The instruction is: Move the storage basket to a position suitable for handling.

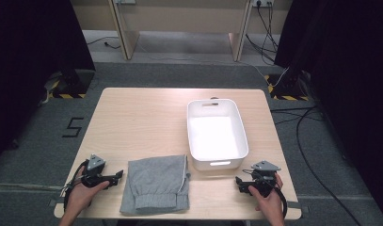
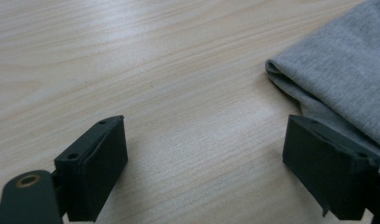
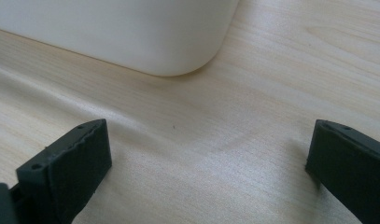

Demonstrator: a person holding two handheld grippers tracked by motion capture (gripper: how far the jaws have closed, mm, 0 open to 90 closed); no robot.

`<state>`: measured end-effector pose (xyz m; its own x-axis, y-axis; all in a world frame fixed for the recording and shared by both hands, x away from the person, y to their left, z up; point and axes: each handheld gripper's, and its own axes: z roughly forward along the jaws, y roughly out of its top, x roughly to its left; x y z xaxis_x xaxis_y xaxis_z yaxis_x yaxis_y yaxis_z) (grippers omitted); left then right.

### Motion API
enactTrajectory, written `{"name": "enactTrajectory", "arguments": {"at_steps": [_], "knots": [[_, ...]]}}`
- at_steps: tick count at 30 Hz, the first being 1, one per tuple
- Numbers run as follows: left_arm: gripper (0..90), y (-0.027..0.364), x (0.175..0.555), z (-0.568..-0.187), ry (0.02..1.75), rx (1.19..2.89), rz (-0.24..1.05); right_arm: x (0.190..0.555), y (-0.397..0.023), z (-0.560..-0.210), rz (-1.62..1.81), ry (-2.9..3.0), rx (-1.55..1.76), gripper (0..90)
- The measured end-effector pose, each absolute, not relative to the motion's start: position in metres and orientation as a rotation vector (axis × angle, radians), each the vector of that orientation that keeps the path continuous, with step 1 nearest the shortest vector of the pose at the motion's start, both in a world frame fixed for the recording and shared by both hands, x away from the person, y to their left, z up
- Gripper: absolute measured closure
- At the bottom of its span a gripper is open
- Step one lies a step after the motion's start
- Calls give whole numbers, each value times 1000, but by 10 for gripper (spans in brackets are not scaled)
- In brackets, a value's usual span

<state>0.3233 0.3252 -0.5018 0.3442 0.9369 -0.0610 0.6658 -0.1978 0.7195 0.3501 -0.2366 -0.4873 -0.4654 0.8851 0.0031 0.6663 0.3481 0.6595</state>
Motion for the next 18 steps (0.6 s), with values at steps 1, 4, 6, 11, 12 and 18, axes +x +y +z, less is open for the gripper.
{"name": "enactTrajectory", "arguments": {"at_steps": [1,4,6,11,12,18], "knots": [[131,325,323,-502,1398,1948,524,350,-237,-487,855,2261,1369,6],[132,325,323,-502,1397,1948,523,350,-236,-487,855,2261,1369,7],[131,325,323,-502,1398,1948,523,350,-236,-487,856,2262,1369,9],[140,326,324,-502,1405,1938,526,347,-237,-486,873,2260,1363,62],[144,326,324,-502,1409,1937,527,345,-237,-486,881,2258,1366,90],[150,326,324,-501,1412,1933,532,341,-245,-478,979,2234,1442,196]]}}
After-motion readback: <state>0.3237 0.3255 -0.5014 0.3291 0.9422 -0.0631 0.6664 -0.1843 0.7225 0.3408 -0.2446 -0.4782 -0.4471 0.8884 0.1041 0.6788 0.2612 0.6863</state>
